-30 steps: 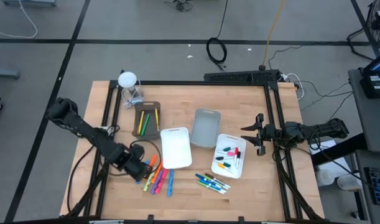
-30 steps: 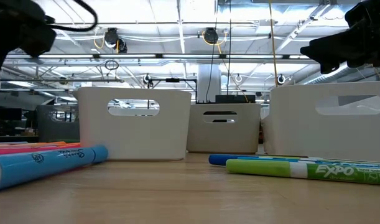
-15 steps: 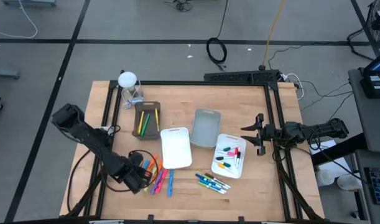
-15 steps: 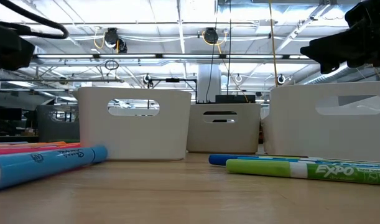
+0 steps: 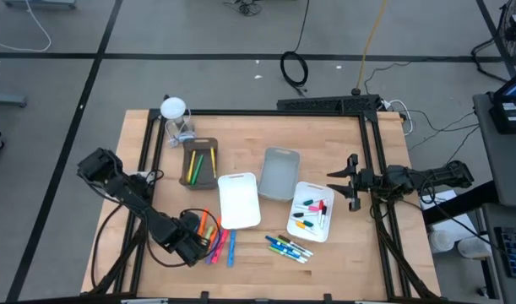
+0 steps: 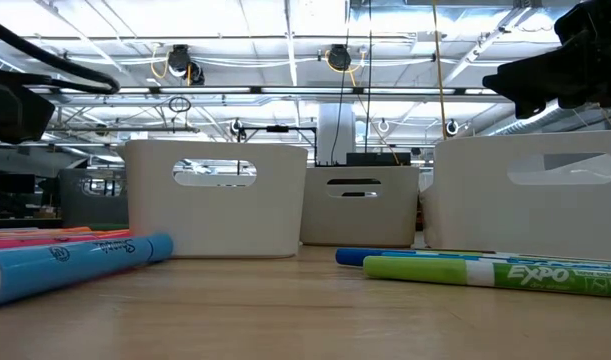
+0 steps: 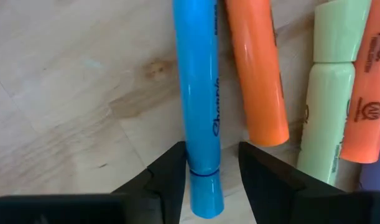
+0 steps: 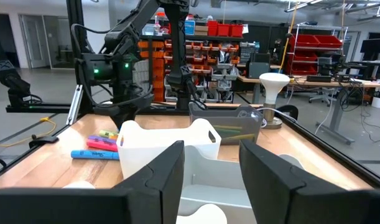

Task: Pick & Place Markers
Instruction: Put the left blue highlighter into the left white bin

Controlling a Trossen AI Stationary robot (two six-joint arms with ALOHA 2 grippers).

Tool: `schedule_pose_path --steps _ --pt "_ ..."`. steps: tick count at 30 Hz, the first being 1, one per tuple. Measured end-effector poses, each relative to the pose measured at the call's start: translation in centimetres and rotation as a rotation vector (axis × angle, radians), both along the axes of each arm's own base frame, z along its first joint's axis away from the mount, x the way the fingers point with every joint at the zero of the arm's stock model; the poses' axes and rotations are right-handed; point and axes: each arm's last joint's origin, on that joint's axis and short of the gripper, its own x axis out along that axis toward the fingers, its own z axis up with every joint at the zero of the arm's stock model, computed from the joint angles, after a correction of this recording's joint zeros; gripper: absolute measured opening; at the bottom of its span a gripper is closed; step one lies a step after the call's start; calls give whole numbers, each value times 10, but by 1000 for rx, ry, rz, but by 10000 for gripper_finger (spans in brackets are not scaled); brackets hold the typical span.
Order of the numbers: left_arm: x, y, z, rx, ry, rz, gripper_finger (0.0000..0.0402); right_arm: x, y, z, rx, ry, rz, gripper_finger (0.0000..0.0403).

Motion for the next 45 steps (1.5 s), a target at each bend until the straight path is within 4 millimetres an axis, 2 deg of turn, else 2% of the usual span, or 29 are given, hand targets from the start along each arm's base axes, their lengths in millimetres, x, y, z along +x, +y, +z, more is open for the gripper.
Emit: schedule_pose_path --steps 7,14,22,33,41,45 --pt "0 0 -2 3 9 5 118 0 0 0 0 0 0 141" --pt "-1 1 -2 -8 26 33 65 0 0 0 0 0 0 141" --pt "-3 2 6 -27 4 51 64 0 0 0 0 0 0 141" --pt "-15 16 44 3 -85 67 64 0 0 0 0 0 0 141" --pt "-6 22 89 129 -457 108 64 0 0 0 0 0 0 141" --pt "5 31 98 210 -564 159 64 0 0 0 0 -1 0 141"
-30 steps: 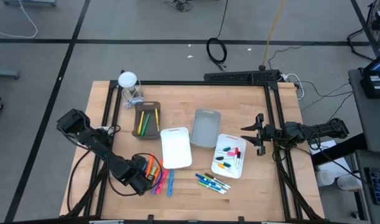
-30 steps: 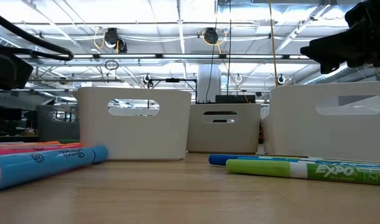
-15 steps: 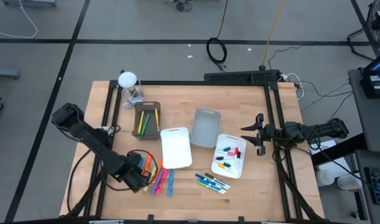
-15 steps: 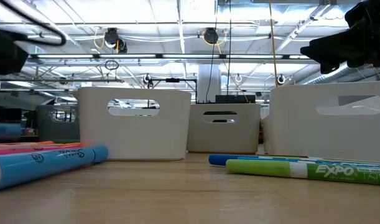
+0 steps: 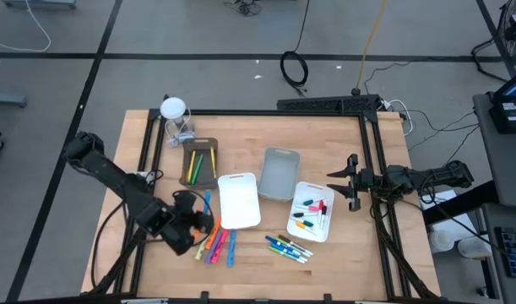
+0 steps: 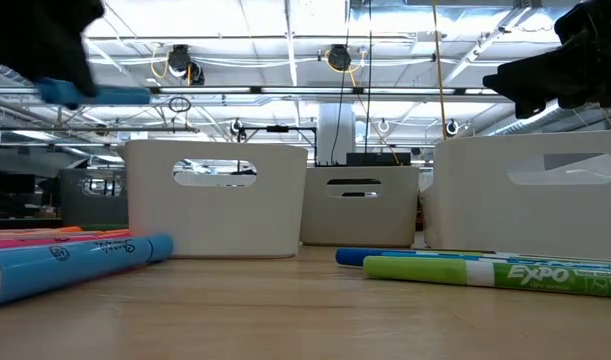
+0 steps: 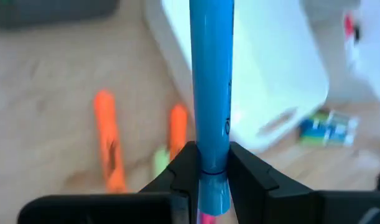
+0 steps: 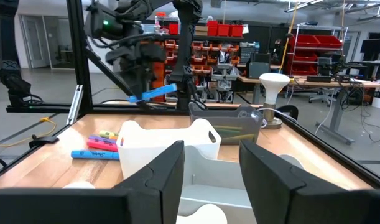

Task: Pick & Place Markers
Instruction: Put the left blue highlighter into the left white bin, then put the left orange highlighter into the left white bin

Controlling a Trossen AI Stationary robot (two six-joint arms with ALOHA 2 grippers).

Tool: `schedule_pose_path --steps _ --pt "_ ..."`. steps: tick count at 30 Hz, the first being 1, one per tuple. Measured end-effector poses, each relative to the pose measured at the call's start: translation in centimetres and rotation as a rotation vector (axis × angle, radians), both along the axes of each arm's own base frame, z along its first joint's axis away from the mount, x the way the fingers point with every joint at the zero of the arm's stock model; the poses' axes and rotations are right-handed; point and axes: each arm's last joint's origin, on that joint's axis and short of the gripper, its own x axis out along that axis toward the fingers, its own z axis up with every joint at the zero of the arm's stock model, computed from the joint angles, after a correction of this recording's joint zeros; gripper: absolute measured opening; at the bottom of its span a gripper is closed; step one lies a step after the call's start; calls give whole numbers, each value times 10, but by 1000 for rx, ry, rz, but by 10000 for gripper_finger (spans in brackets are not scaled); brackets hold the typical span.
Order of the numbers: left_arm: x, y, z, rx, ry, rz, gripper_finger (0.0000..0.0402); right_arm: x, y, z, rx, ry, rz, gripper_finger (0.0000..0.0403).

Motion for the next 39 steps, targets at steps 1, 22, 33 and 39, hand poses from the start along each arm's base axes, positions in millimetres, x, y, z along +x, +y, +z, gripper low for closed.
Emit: schedule_pose_path --steps 1,22,33,39 --pt "3 4 0 11 -9 18 64 0 0 0 0 0 0 141" --pt "63 59 12 121 -155 -103 75 0 0 0 0 0 0 141" --pt "63 58 11 134 -125 -200 230 0 0 0 0 0 0 141" --pt "59 52 8 22 -63 -334 259 0 0 0 0 0 0 141"
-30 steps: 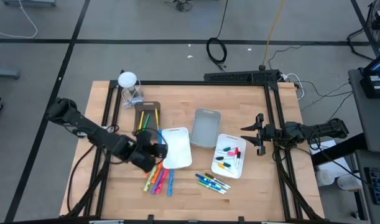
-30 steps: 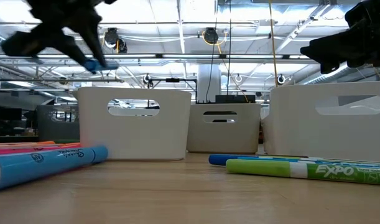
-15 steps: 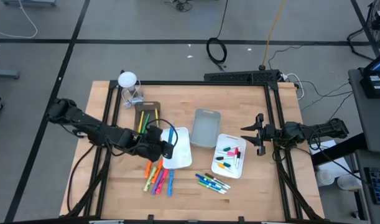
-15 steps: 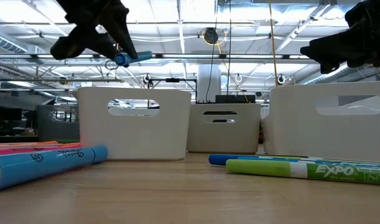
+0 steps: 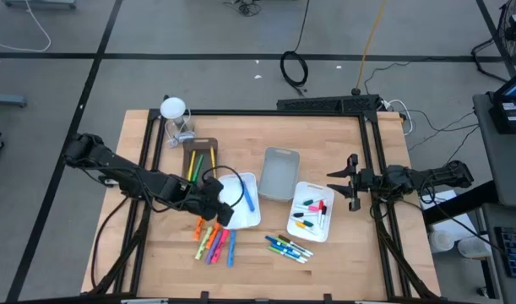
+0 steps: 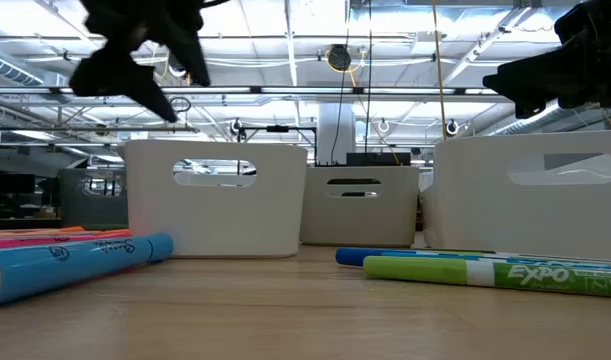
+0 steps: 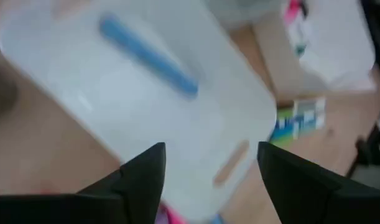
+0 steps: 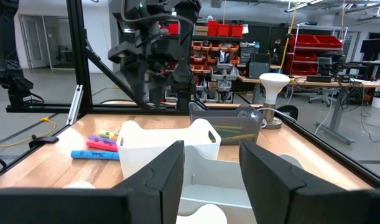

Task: Pick & Place Markers
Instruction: Put the left orange highlighter into the left white bin

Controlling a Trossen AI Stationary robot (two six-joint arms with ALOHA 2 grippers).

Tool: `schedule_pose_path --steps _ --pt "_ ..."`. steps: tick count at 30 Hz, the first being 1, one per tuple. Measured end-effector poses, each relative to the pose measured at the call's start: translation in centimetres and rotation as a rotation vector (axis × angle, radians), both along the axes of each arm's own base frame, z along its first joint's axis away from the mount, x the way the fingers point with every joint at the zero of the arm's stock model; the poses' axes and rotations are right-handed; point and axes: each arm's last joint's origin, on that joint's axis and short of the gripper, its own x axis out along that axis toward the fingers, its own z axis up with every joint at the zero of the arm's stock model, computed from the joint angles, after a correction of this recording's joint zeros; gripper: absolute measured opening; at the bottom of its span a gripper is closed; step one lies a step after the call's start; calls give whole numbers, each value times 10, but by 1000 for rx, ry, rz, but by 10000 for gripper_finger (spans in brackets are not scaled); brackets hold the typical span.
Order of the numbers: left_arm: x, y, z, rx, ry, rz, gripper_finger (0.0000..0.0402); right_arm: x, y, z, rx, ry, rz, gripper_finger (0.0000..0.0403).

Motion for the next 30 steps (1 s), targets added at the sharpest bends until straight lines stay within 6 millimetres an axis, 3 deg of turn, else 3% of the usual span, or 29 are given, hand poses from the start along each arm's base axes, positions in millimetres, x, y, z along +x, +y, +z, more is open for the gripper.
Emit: schedule_pose_path --steps 4,10,17,30 --pt "-11 -12 -4 -60 74 16 257 0 0 0 0 0 0 141" --pt "-36 -31 -16 -141 207 176 233 0 0 0 0 0 0 141" --pt "-52 -54 -21 -98 182 234 201 0 0 0 0 0 0 141" --pt "-37 -61 -78 -39 490 257 171 0 0 0 0 0 0 141"
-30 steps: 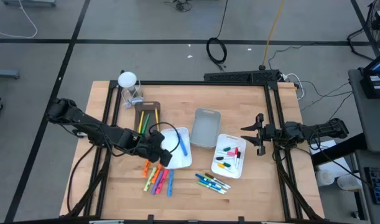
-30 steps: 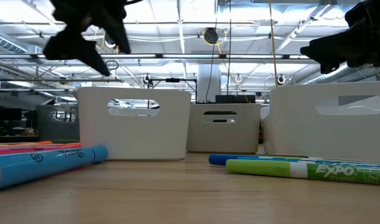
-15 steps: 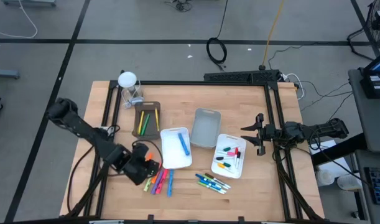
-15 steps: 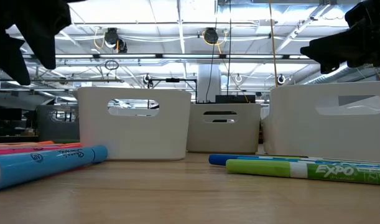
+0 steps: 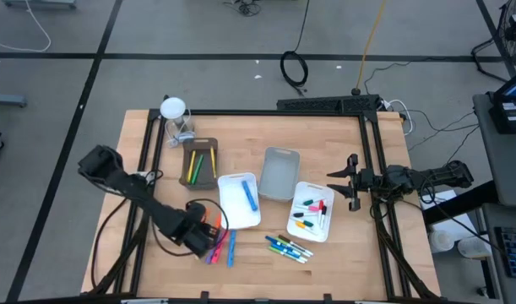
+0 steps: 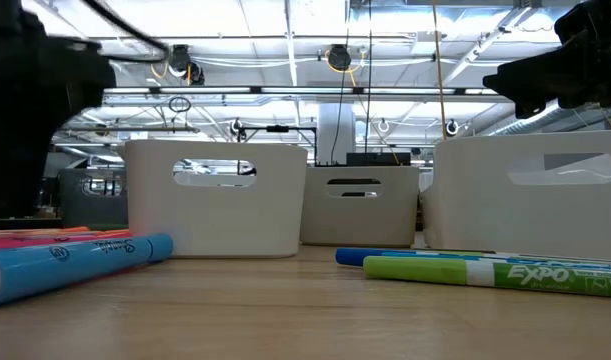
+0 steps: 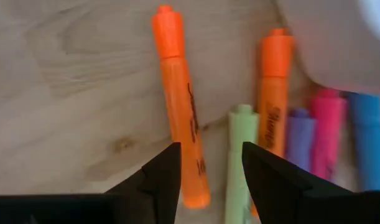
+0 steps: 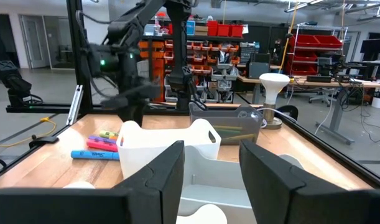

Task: Pick & Place Markers
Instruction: Put the left orange highlighter into the left white bin

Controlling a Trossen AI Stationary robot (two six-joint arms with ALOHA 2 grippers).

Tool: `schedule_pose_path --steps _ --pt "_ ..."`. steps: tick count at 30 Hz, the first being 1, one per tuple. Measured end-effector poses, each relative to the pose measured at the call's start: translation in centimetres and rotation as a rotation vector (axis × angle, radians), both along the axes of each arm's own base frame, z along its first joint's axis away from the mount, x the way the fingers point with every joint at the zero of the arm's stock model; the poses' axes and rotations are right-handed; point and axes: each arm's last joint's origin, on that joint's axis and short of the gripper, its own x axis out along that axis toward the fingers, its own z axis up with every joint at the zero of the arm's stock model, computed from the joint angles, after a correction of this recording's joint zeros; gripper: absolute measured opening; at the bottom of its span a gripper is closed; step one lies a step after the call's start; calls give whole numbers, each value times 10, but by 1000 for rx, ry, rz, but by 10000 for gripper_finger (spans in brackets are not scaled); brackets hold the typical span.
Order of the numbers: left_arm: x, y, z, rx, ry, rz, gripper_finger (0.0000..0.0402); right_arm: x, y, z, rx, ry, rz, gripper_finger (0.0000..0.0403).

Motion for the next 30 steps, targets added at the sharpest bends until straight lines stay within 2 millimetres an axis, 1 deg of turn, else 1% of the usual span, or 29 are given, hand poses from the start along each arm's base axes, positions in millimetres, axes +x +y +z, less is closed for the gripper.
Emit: schedule_pose_path --steps 3,10,18,30 --pt "4 2 -10 2 49 13 170 0 0 0 0 0 0 141" --pt "8 4 -23 -20 120 38 170 0 0 0 0 0 0 141" --pt "12 8 -27 -84 182 66 170 0 0 0 0 0 0 141" --pt "13 9 -28 -95 193 66 170 0 0 0 0 0 0 141"
